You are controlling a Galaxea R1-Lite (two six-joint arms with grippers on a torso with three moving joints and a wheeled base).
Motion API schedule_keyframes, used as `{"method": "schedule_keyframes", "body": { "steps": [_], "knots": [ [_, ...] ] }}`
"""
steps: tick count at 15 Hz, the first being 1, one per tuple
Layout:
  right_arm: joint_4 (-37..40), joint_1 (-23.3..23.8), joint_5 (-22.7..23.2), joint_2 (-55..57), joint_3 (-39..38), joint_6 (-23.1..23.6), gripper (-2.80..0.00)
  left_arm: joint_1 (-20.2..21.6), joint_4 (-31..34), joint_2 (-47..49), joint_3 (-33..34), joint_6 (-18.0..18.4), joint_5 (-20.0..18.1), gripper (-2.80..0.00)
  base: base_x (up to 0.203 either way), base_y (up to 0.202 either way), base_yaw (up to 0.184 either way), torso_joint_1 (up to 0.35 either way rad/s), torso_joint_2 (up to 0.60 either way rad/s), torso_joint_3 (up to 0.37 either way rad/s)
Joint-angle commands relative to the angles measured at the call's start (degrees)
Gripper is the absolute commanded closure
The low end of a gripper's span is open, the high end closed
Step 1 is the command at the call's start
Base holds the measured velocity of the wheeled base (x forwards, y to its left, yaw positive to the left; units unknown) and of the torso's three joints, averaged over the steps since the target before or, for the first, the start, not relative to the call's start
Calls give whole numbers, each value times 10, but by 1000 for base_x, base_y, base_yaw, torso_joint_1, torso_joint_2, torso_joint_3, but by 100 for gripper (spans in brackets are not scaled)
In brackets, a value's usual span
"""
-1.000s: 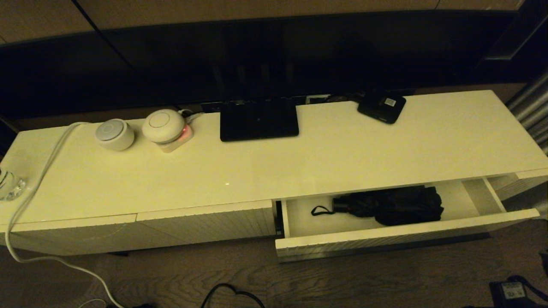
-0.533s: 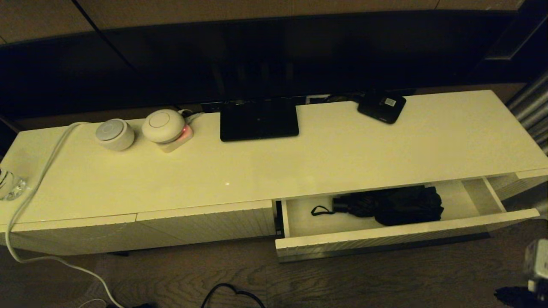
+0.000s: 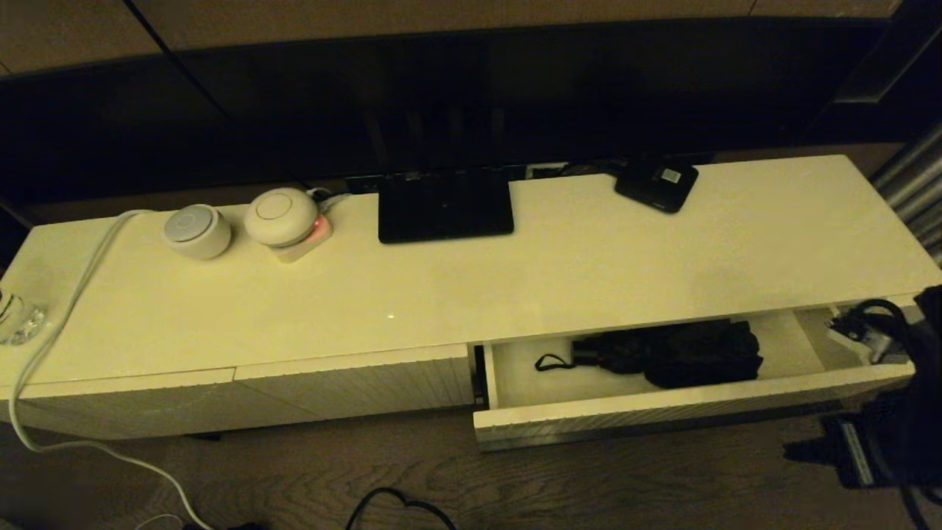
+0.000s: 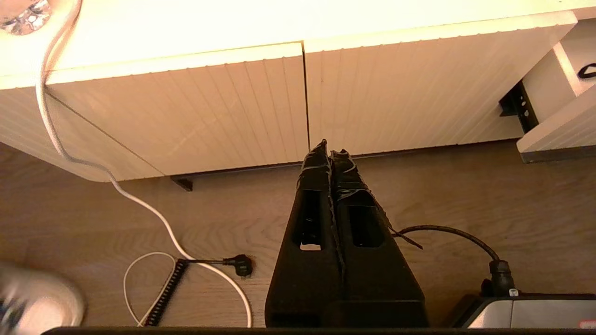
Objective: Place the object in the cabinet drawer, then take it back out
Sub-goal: Open the drawer
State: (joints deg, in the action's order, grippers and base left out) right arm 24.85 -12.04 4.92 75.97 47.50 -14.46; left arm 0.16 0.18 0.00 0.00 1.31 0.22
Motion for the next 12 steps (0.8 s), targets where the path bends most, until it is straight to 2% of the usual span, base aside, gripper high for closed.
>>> {"method": "schedule_keyframes", "body": {
  "steps": [1,5,7,12],
  "knots": [
    [-35,-5,-6,86,21,-59,0,0,0,0,2,0,0,0,0,0,0,0,0,0],
    [-118,-11,-31,126,42,-62,0,0,0,0,2,0,0,0,0,0,0,0,0,0],
    [-133,-16,-50,133,43,-60,0,0,0,0,2,0,0,0,0,0,0,0,0,0],
    [-197,-15,-59,147,23,-46,0,0,0,0,2,0,0,0,0,0,0,0,0,0]
  ]
}}
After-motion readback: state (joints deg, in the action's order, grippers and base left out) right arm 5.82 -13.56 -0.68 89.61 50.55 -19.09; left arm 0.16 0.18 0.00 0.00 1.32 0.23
